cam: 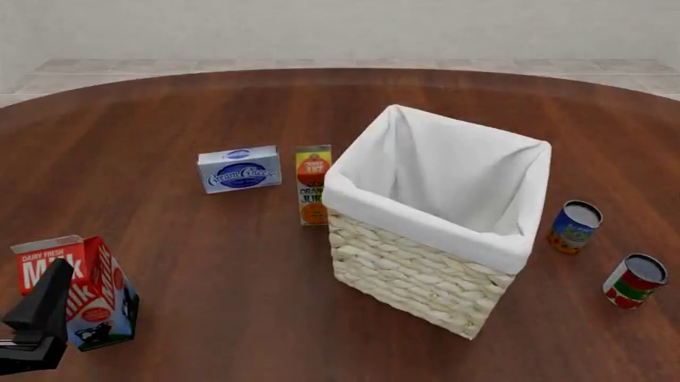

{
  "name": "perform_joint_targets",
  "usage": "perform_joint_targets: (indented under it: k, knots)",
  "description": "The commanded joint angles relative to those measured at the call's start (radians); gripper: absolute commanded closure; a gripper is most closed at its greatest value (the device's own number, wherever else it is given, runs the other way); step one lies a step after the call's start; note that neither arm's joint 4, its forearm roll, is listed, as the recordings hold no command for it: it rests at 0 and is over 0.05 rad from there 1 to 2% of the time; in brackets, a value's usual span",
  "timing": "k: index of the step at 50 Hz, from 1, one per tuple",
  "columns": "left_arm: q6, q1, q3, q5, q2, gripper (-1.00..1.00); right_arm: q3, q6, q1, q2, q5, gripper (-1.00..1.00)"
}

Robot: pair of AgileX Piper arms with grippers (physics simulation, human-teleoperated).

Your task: Pick up the alphabet soup and the tomato sauce, and put them in the basket.

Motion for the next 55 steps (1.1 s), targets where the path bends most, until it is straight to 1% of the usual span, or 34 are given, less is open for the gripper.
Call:
perform_joint_targets:
  k: [1, 7, 8, 9, 10, 12, 13, 16, 21, 26, 28, 32, 42, 55]
  knots:
    - [0.000, 0.000, 0.000, 0.000, 0.000, -1.00, 0.012, -0.004, -0.026, 0.065, -0.018, -1.00]
    - [0.000, 0.000, 0.000, 0.000, 0.000, -1.00, 0.021, -0.017, -0.040, 0.088, -0.033, -1.00]
    - [0.000, 0.000, 0.000, 0.000, 0.000, -1.00, 0.023, 0.003, -0.027, 0.094, -0.029, -1.00]
    - [0.000, 0.000, 0.000, 0.000, 0.000, -1.00, 0.023, 0.003, -0.027, 0.094, -0.029, -1.00]
    - [0.000, 0.000, 0.000, 0.000, 0.000, -1.00, 0.029, 0.044, -0.029, 0.124, -0.030, -1.00]
    - [0.000, 0.000, 0.000, 0.000, 0.000, -1.00, 0.031, -0.002, -0.046, 0.114, -0.038, -1.00]
    - [0.000, 0.000, 0.000, 0.000, 0.000, -1.00, 0.033, -0.011, -0.042, 0.117, -0.038, -1.00]
    - [0.000, 0.000, 0.000, 0.000, 0.000, -1.00, 0.037, -0.005, -0.047, 0.125, -0.045, -1.00]
    - [0.000, 0.000, 0.000, 0.000, 0.000, -1.00, 0.058, -0.022, -0.057, 0.152, -0.079, -1.00]
    - [0.000, 0.000, 0.000, 0.000, 0.000, -1.00, 0.074, -0.023, -0.056, 0.168, -0.104, -1.00]
    - [0.000, 0.000, 0.000, 0.000, 0.000, -1.00, 0.084, -0.013, -0.053, 0.185, -0.121, -1.00]
    - [0.000, 0.000, 0.000, 0.000, 0.000, -1.00, 0.088, -0.018, -0.050, 0.195, -0.134, -1.00]
    - [0.000, 0.000, 0.000, 0.000, 0.000, -1.00, 0.089, -0.006, -0.059, 0.251, -0.185, -1.00]
    - [0.000, 0.000, 0.000, 0.000, 0.000, -1.00, 0.122, -0.001, -0.066, 0.302, -0.248, -1.00]
